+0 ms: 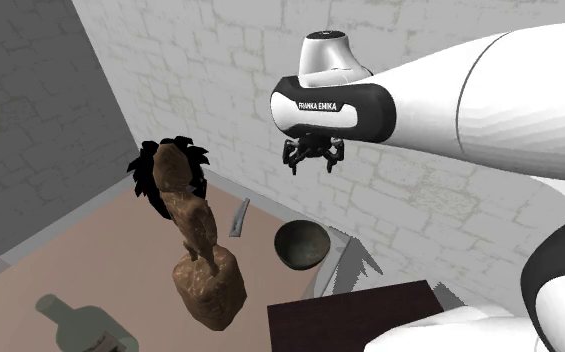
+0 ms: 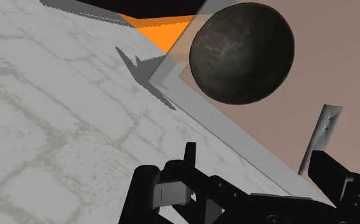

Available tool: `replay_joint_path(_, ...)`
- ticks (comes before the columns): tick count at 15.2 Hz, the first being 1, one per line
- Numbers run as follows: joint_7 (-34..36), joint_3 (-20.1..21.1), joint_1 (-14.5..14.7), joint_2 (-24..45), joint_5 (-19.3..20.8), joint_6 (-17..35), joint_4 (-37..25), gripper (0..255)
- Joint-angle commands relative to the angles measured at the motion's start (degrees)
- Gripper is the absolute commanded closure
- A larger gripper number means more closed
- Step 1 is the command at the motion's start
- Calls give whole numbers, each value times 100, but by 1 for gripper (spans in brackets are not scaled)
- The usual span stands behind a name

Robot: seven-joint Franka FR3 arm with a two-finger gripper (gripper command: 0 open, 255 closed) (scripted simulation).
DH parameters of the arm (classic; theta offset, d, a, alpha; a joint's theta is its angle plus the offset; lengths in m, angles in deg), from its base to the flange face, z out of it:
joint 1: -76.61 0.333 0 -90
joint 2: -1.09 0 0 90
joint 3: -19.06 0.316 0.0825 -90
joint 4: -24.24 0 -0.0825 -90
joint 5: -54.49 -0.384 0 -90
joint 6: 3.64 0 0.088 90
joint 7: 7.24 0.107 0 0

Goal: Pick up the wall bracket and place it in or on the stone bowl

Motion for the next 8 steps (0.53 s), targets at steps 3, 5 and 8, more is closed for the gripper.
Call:
replay_joint_path(3,121,183,126,714,-59,355,-289,0)
replay_joint_path(5,194,279,190,1092,-67,525,-461,0)
replay_joint_path(8,310,415,287,1669,-51,748,-761,0)
